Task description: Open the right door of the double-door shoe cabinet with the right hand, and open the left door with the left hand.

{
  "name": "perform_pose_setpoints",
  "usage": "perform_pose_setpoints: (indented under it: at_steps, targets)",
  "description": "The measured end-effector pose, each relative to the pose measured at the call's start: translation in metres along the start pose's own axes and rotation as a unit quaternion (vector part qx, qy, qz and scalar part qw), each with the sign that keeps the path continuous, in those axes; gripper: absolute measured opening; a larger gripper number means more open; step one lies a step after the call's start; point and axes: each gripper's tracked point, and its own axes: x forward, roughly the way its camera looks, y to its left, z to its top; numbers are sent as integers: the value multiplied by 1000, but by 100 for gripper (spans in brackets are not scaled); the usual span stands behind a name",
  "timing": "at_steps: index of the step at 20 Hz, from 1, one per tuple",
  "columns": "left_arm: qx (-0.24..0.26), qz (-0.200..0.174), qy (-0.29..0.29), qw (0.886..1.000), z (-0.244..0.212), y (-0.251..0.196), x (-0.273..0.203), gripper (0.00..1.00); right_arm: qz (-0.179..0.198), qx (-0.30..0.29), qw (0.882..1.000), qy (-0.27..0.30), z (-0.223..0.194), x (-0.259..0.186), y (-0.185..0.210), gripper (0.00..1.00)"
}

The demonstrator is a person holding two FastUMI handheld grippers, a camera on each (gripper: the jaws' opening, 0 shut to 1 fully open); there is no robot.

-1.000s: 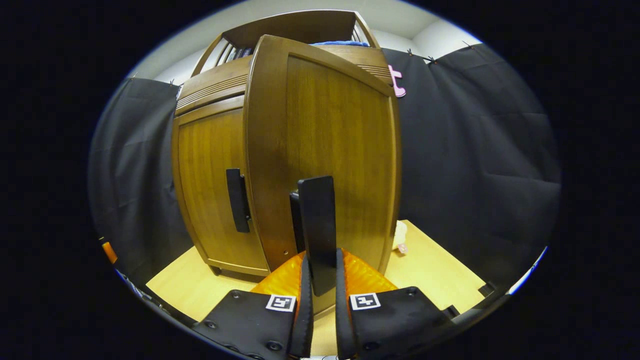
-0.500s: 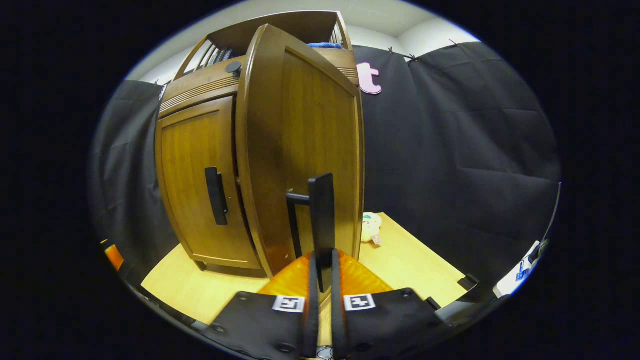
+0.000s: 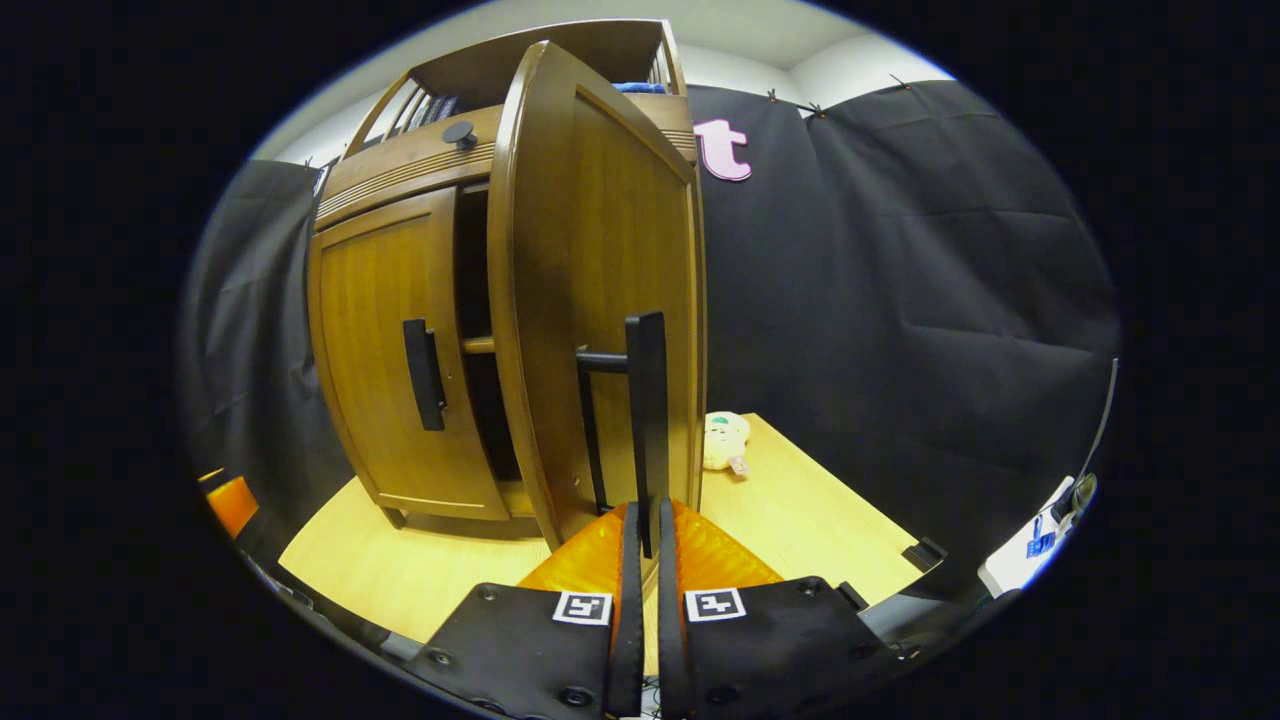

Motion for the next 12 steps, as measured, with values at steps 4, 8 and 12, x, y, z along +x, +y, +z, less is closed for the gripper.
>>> perform_pose_setpoints:
  at_steps: [4, 8, 12]
  targets:
    - [3, -3, 0, 1000, 1, -2, 0, 98, -15, 3, 1000, -2, 0, -1, -9, 14]
    - [2, -5, 8, 1000, -4, -3, 1, 98, -41, 6, 999, -8, 3, -3, -27, 13]
    - [7, -12, 10, 1000, -2, -10, 3, 98, -72, 9, 997, -13, 4, -8, -58, 13]
